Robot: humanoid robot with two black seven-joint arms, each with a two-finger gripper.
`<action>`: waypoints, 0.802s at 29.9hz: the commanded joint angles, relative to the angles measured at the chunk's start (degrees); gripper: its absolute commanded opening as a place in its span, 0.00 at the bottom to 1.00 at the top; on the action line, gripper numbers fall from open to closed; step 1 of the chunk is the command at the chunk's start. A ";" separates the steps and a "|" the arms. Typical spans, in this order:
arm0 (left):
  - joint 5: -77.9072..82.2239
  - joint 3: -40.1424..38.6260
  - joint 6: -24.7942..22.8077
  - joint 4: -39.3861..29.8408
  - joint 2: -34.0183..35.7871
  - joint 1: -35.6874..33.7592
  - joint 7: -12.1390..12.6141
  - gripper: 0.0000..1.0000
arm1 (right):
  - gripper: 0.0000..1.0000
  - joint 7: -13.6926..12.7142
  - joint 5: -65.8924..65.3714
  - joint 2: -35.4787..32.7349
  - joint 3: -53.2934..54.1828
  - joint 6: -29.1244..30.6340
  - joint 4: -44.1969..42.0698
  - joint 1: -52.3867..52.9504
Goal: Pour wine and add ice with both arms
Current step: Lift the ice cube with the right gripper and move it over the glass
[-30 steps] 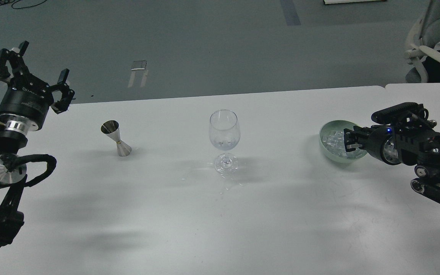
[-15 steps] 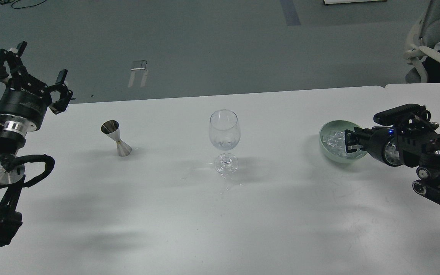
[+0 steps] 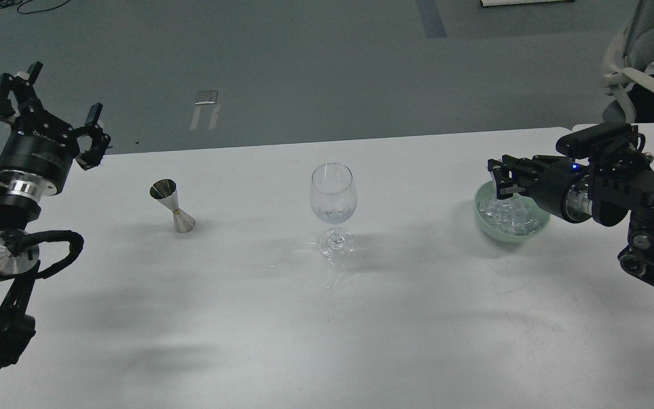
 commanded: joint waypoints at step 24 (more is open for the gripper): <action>-0.07 -0.87 -0.33 0.01 0.50 0.09 -0.04 0.98 | 0.14 -2.25 -1.23 17.17 1.41 1.47 7.44 12.85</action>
